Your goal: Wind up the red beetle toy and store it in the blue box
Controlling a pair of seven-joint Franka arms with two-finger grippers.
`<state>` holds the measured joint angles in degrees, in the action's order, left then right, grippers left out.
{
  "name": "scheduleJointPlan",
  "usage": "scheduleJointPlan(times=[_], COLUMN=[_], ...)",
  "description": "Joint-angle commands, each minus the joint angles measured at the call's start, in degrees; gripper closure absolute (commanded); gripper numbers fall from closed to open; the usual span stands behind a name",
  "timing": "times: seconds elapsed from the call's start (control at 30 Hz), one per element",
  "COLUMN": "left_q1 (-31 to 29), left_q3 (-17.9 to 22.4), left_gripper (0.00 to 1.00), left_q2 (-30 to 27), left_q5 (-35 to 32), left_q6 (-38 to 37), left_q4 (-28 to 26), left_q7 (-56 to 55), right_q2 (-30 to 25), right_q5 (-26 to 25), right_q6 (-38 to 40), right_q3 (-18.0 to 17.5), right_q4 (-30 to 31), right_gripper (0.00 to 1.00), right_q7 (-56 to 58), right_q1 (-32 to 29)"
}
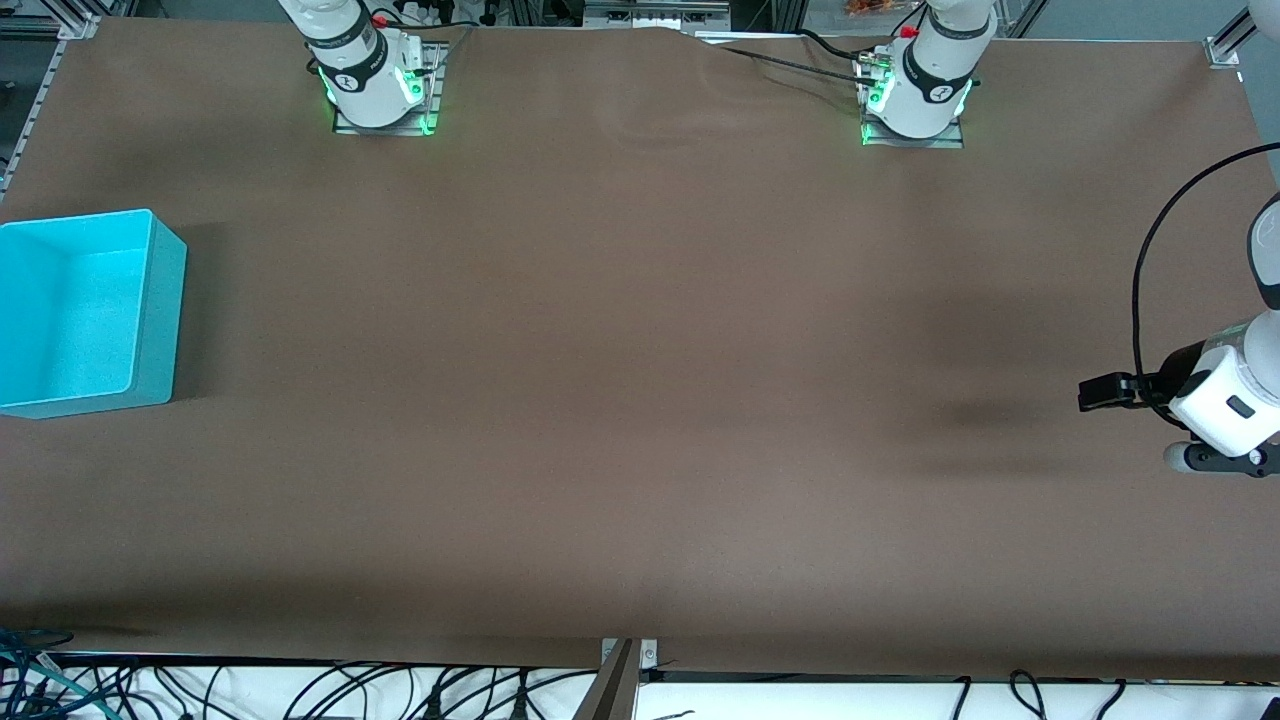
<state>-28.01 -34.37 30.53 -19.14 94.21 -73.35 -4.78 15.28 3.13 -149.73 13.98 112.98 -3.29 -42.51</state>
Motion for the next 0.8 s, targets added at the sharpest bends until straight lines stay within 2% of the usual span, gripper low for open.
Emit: scheduleJointPlan(times=[0.0, 0.2, 0.4, 0.53, 0.77], left_q1=[0.41, 1.03, 1.03, 1.03, 1.03], left_q3=[0.10, 0.10, 0.10, 0.10, 0.10], left_gripper=[0.00, 0.00, 0.00, 0.00, 0.00], left_q2=[0.23, 0.14, 0.14, 0.14, 0.14], left_q5=[-1.43, -1.52, -1.52, -1.52, -1.52], left_q6=[-0.96, -0.96, -0.96, -0.96, -0.96], left_q4=[0.84, 0.92, 0.84, 0.84, 0.84], left_q7=[1.09, 1.09, 1.09, 1.09, 1.09], right_q2=[-0.51, 0.45, 3.70, 3.62, 2.04], right_q5=[0.65, 0.56, 1.09, 1.09, 1.17], right_q6=[13.31, 16.93, 16.93, 17.46, 28.08], right_q3=[-0.27, -0.97, -3.43, -5.63, -7.65], right_q4=[-6.97, -9.45, -9.45, -8.48, -9.88], right_gripper=[1.00, 1.00, 1.00, 1.00, 1.00], right_q7=[2.85, 7.16, 7.33, 7.60, 14.10], right_q1=[0.24, 1.03, 2.52, 2.26, 2.08])
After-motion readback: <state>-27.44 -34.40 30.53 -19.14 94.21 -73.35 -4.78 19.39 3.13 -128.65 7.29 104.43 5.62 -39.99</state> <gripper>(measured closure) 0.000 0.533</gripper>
